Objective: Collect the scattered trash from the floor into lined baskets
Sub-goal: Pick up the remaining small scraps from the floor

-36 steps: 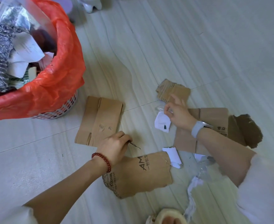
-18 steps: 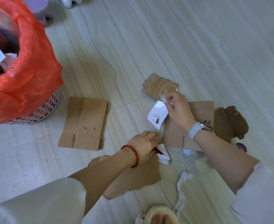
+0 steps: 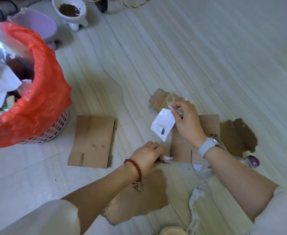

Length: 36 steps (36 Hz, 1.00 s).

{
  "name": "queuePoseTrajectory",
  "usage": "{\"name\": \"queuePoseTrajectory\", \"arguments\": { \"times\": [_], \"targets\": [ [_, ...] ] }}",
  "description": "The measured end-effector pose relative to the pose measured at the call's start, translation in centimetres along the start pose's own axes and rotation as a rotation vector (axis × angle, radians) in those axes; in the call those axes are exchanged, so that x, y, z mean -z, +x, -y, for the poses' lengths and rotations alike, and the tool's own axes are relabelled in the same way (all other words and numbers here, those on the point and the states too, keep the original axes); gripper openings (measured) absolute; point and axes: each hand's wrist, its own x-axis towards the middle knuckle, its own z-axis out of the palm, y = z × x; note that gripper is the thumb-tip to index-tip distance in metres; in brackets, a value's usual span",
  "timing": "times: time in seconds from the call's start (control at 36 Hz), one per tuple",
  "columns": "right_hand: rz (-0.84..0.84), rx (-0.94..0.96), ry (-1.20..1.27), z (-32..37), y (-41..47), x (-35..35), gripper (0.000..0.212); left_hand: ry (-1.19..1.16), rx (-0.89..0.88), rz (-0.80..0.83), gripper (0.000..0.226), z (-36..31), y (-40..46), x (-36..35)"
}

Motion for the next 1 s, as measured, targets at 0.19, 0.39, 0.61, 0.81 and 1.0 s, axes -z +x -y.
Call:
{"name": "queuePoseTrajectory", "arguments": {
  "times": [0.19,0.39,0.61,0.81,1.0],
  "targets": [
    [-0.133,0.023,0.253,9.1,3.9,-0.9,0.013,-0.008,-0.032,-0.533,0.016,0.8,-3.7,13.5],
    [-0.199,0.188,0.425,20.4,6.7,-3.6,0.014,0.067,0.195,-1.15,0.023,2.3,-10.1,26.5],
    [0.016,0.556,0.167,31.1,6.5,-8.7,0.015,0.211,0.736,-0.956,0.019,7.6,-17.1,31.1],
    [0.183,0.771,-0.238,33.6,4.5,-11.2,0.019,0.349,0.893,-0.656,0.06,7.7,-20.7,30.4],
    [-0.182,1.02,-0.13,34.4,4.9,-12.2,0.023,0.275,0.908,-0.485,0.084,10.2,-20.5,29.4]
  ]
}}
